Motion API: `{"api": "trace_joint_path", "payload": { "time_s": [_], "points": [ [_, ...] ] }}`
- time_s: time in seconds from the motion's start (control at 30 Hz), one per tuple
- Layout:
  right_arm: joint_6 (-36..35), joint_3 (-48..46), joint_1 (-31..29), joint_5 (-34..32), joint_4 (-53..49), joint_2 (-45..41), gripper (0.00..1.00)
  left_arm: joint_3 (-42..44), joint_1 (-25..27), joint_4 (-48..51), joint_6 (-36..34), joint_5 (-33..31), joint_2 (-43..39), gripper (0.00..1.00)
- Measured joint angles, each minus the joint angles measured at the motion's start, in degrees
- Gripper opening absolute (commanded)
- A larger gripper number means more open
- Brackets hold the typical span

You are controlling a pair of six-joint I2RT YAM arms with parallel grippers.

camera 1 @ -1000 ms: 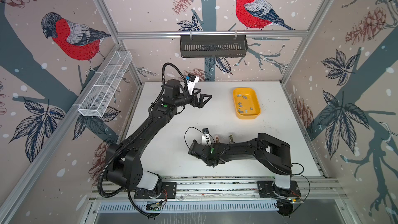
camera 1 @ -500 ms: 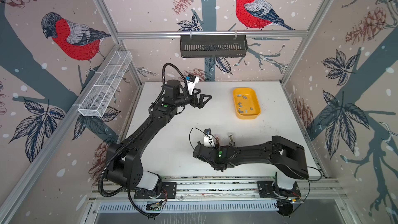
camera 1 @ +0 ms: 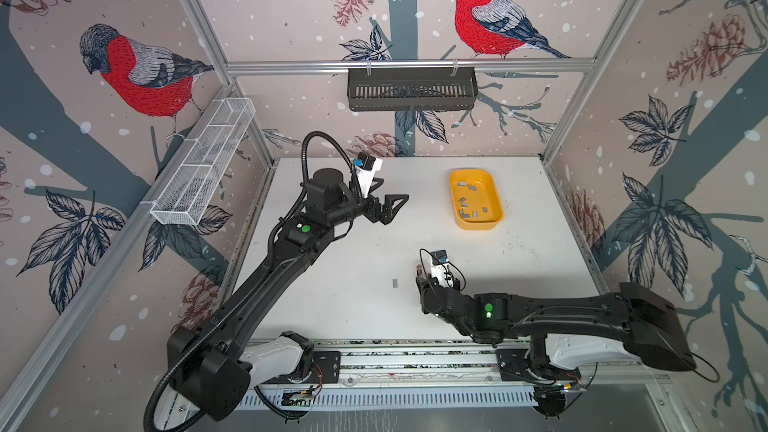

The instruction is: Load the staples into the stapler

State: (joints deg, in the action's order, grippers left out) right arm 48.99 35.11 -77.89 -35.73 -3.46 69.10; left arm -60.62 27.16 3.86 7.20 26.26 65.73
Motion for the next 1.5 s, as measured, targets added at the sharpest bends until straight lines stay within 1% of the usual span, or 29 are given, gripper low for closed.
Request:
{"api": "trace_joint_path", "payload": {
  "time_s": [0.03,0.13,0.23,0.33,0.43,0.5,0.57,0.63,0.73,0.8,0.93,1.0,1.17,1.27,1.37,1.5],
  "points": [
    [-0.35,-1.64,0.02,0.2,0.2,-2.69,0.44,2.23,0.59,0.28,0.74,-1.81,-2.23,0.97],
    [-1.46,-5.86,0.13,1.62,0.98,-8.85,0.46,8.11,2.45,2.25,3.93,-6.99,-7.74,0.96],
    [-2.73,-9.46,0.63,3.43,1.14,-13.9,0.48,12.7,5.97,4.26,6.88,-10.84,-12.17,0.94],
    [-4.2,-12.31,1.05,5.2,1.4,-18.62,0.5,16.96,10.34,5.05,10.49,-15.74,-14.73,0.92],
    [-5.64,-13.94,1.07,6.45,1.51,-22.36,0.53,21.03,14.73,6.05,14.69,-20.22,-15.26,0.9],
    [-5.68,-14.91,1.07,7.04,1.68,-24.37,0.53,22.62,17.59,6.71,17.59,-23.3,-14.93,0.87],
    [-5.7,-16.09,1.09,7.67,1.81,-26.27,0.54,23.74,20.55,6.75,20.5,-26.93,-14.21,0.86],
    [-5.68,-17.03,1.09,8.24,1.81,-27.63,0.54,24.28,22.73,6.86,22.93,-29.51,-12.96,0.85],
    [-5.66,-17.51,1.09,8.28,1.7,-29.4,0.54,24.3,24.7,7.34,25.83,-32.39,-10.12,0.84],
    [-5.66,-17.51,1.11,8.26,1.36,-30.45,0.55,24.3,25.79,8.07,27.39,-33.57,-8.31,0.83],
    [-5.66,-17.53,1.14,8.28,0.72,-31.93,0.58,24.28,26.73,9.29,29.99,-33.83,-5.66,0.81],
    [-5.75,-17.53,1.22,8.63,0.79,-32.28,0.59,24.61,27.04,9.03,30.51,-33.9,-5.16,0.77],
    [-7.15,-17.14,2.19,8.85,0.9,-32.28,0.59,30.12,27.19,5.79,31.34,-33.86,-5.4,0.7],
    [-8.7,-16.68,4.22,9.14,1.68,-32.28,0.59,33.18,27.21,3.43,31.76,-33.81,-5.51,0.66],
    [-10.19,-16.5,7.21,11.63,2.03,-32.13,0.59,35.41,27.21,1.09,31.82,-33.86,-5.16,0.64],
    [-10.38,-15.76,10.58,14.53,2.08,-31.39,0.59,36.52,27.21,-0.59,31.93,-33.73,-2.45,0.61]
  ]
}}
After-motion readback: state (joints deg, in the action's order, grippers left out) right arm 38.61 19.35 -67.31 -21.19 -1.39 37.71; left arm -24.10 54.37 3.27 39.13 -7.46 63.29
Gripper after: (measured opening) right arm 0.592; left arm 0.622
